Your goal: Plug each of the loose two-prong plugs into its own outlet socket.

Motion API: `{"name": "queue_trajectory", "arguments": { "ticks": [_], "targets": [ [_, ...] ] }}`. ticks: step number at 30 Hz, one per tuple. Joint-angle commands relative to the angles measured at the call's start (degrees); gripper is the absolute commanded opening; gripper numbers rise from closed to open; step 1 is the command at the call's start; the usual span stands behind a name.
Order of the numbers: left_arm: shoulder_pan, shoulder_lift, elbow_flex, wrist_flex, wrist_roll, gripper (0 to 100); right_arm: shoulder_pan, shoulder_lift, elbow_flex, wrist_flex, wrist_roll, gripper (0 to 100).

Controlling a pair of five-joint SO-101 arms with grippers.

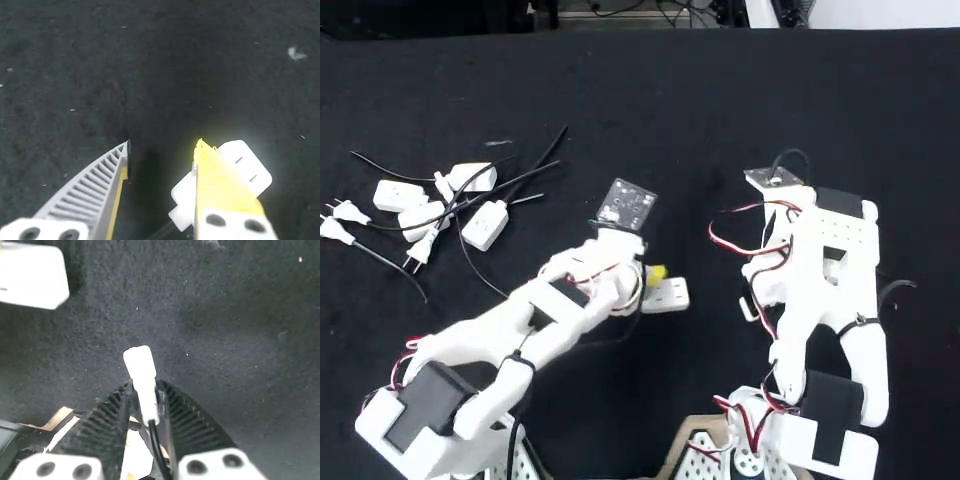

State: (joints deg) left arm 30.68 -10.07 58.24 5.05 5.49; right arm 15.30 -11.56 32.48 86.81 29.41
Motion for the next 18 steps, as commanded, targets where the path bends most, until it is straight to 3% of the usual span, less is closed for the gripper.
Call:
{"name": "queue_trajectory", "arguments": {
  "ticks": [1, 8, 12, 18],
  "targets": [
    [2.8, -4.7, 1.6, -0.5, -0.3, 21, 0.4, -0.3, 0.2, -2.6, 0.5, 1.1],
    [3.5, -13.3, 7.5, -0.4, -0.4, 21, -0.6, -0.4, 1.1, -2.6, 3.6, 1.1],
    [-0.8, -18.9, 8.5, 0.4, -2.5, 21, -0.6, -0.4, 1.1, -2.7, 3.6, 1.1],
    [-4.5, -23.4, 6.2, 15.4, -2.8, 22, -0.6, -2.8, 1.4, -2.6, 3.6, 1.1]
  ]
}}
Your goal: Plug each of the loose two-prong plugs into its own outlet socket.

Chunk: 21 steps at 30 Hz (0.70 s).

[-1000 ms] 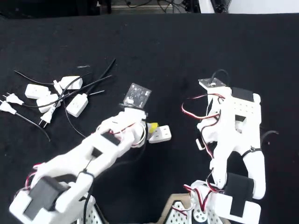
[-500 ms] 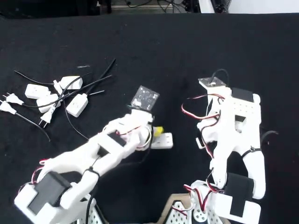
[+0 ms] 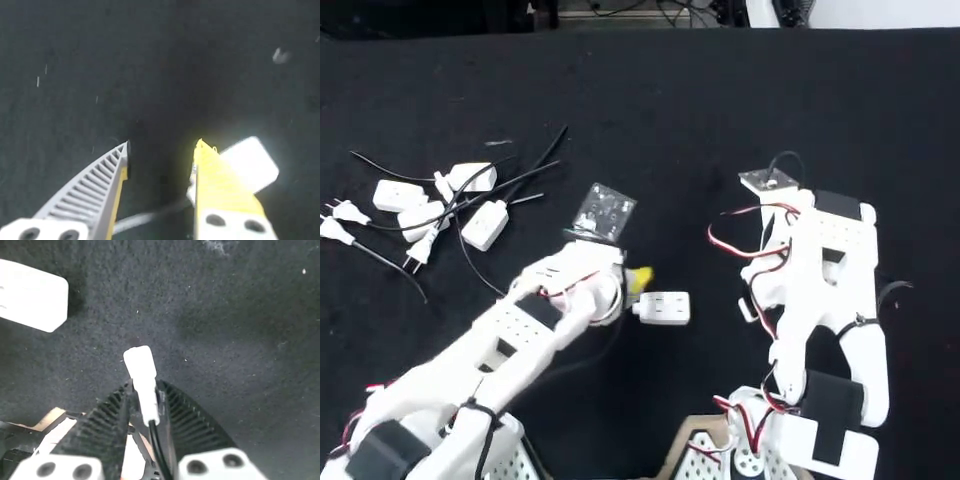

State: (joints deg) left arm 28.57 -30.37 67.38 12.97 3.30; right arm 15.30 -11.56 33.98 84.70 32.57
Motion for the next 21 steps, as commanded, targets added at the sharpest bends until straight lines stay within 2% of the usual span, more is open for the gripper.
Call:
{"name": "queue_trajectory", "arguments": {
  "ticks": [1, 5, 9, 14, 18, 21],
  "targets": [
    [-3.3, -3.1, -2.9, 7.6, -0.6, 22, -0.6, -3.8, 0.3, -0.5, 0.4, 1.1],
    [-8.0, -2.0, -2.5, 7.6, -3.8, 22, -2.5, -10.3, 4.9, -0.5, 0.4, 1.1],
    [-8.2, 0.0, -1.4, 7.7, -4.9, 22, -6.6, -19.0, 10.7, -0.4, 0.0, 1.1],
    [-4.5, 2.5, 1.1, 7.5, -5.0, 21, -8.0, -26.9, 13.2, -0.4, -3.4, 1.1],
    [-3.1, 2.3, 1.6, 7.9, -5.0, 21, -8.3, -25.6, 13.0, -0.5, -4.5, 1.1],
    [-1.7, 2.3, 1.2, 10.0, -5.0, 21, -11.3, -21.6, 13.2, -0.6, -4.4, 1.1]
  ]
}}
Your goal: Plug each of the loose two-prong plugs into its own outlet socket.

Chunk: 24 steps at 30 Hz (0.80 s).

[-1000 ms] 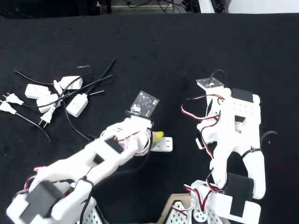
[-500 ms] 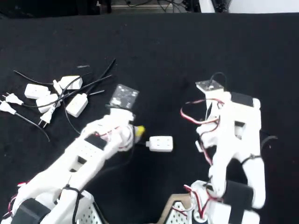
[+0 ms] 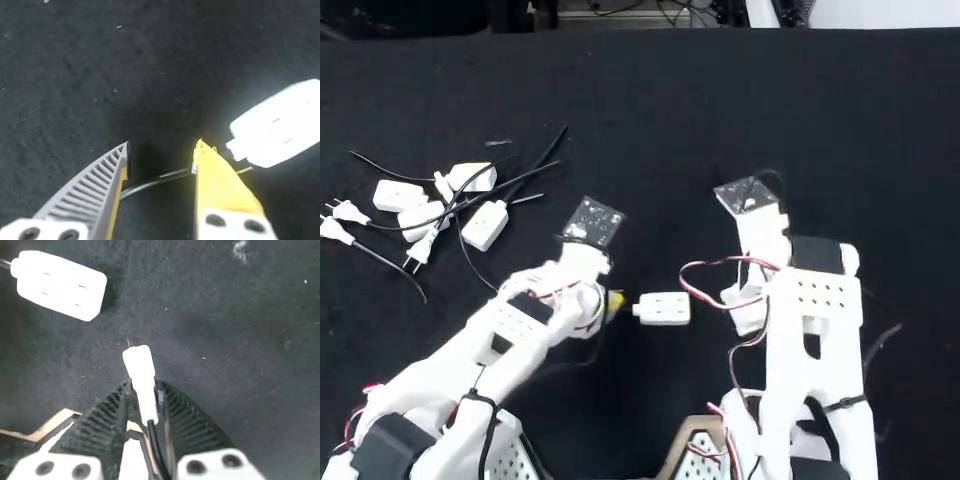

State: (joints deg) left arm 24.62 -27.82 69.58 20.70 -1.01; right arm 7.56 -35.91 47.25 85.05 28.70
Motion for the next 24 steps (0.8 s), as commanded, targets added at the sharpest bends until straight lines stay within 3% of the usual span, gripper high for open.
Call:
{"name": "queue_trajectory", "arguments": {
  "ticks": [1, 9, 16, 24],
  "targets": [
    [2.9, -0.3, -1.4, 3.7, -0.7, 21, -4.8, 4.5, -0.2, -1.0, -0.5, 1.1],
    [7.4, -0.3, -5.1, 15.5, -0.7, 21, -7.5, 9.4, 3.0, -10.4, 0.8, 1.1],
    [7.5, -0.3, -5.4, 15.9, -0.7, 21, -8.5, 5.6, 6.5, -11.5, 4.0, 1.1],
    [7.4, -8.1, -2.8, 17.1, -0.7, 21, -17.1, 5.6, 6.2, -14.3, 1.1, 1.1]
  ]
}}
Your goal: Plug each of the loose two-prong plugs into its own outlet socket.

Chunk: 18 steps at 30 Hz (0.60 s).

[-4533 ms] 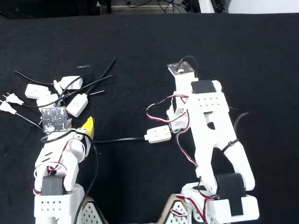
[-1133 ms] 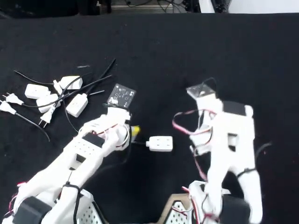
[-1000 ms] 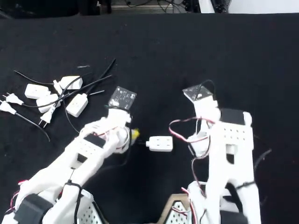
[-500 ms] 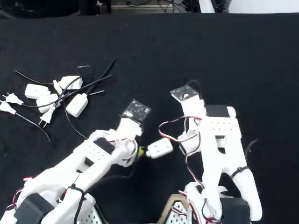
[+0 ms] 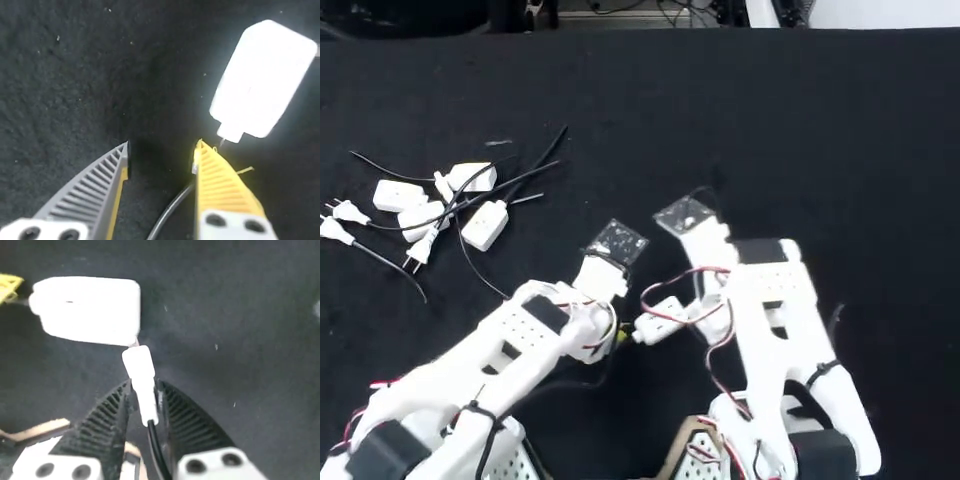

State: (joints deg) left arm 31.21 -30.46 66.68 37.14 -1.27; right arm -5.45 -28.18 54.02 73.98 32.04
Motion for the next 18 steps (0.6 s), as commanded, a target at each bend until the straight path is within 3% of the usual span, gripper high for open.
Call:
{"name": "queue_trajectory", "arguments": {
  "ticks": [1, 10, 18],
  "targets": [
    [0.8, -7.1, 1.3, 0.4, -0.4, 21, -4.7, -2.2, -0.6, -4.3, -3.3, 1.1],
    [0.6, -20.4, 9.0, 0.6, -0.4, 22, -6.0, -2.3, -1.0, -7.7, -4.1, 1.1],
    [-3.9, -21.1, 3.9, 9.3, -0.4, 22, -4.5, -2.1, -14.2, 5.4, 0.3, 1.1]
  ]
}}
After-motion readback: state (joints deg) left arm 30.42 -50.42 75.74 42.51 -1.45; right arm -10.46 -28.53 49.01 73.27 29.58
